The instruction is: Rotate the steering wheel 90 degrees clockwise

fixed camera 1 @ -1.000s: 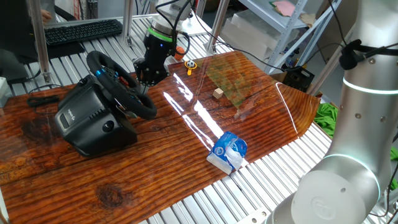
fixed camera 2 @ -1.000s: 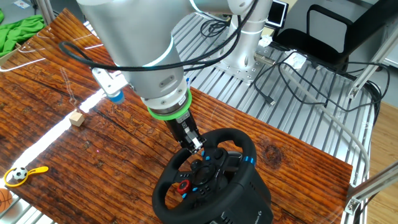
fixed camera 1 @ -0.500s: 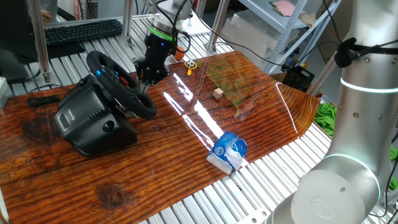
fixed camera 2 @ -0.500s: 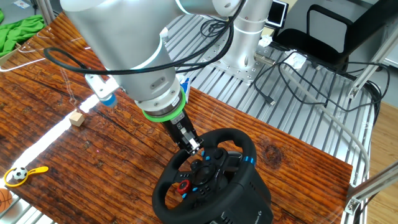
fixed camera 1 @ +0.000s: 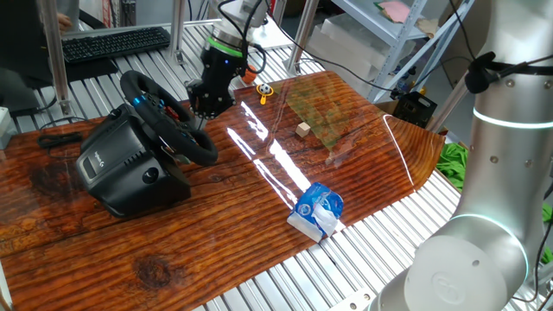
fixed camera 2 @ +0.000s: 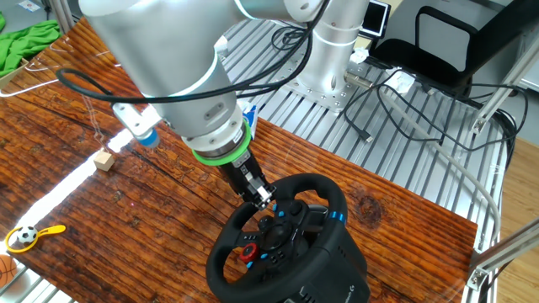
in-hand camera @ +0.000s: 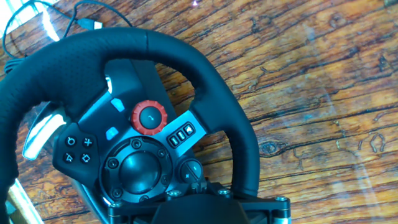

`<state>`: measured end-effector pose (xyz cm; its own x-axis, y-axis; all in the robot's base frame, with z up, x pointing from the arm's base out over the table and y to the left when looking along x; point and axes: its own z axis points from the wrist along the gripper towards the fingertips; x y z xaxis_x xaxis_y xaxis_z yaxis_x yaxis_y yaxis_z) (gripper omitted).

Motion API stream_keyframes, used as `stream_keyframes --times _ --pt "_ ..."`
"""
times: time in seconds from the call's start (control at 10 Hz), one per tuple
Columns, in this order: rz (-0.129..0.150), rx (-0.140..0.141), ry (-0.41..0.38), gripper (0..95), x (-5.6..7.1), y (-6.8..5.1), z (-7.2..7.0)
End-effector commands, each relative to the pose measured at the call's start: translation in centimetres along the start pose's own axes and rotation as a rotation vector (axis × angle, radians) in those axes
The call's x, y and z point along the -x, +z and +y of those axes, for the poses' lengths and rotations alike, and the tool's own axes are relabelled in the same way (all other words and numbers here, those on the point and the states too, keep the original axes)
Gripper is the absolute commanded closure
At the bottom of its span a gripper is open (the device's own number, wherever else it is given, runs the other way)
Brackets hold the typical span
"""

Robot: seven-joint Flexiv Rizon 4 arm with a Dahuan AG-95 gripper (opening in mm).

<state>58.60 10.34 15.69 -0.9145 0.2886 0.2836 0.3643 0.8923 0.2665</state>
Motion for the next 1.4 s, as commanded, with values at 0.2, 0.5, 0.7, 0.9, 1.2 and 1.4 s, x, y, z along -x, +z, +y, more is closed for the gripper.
stream_keyframes --times 0.2,0.5,0.7,0.9,1.2,1.4 --pt "0.031 0.073 0.045 95.0 0.0 0.0 0.0" --pt "0.07 0.146 0.062 95.0 -0.1 0.0 0.0" --pt "0.098 0.194 0.074 95.0 0.0 0.1 0.0" --pt "0.088 0.189 0.066 95.0 0.1 0.5 0.4" --pt "0.093 0.193 0.088 95.0 0.4 -0.2 1.4" --pt "0.095 0.193 0.105 95.0 0.6 -0.6 2.0"
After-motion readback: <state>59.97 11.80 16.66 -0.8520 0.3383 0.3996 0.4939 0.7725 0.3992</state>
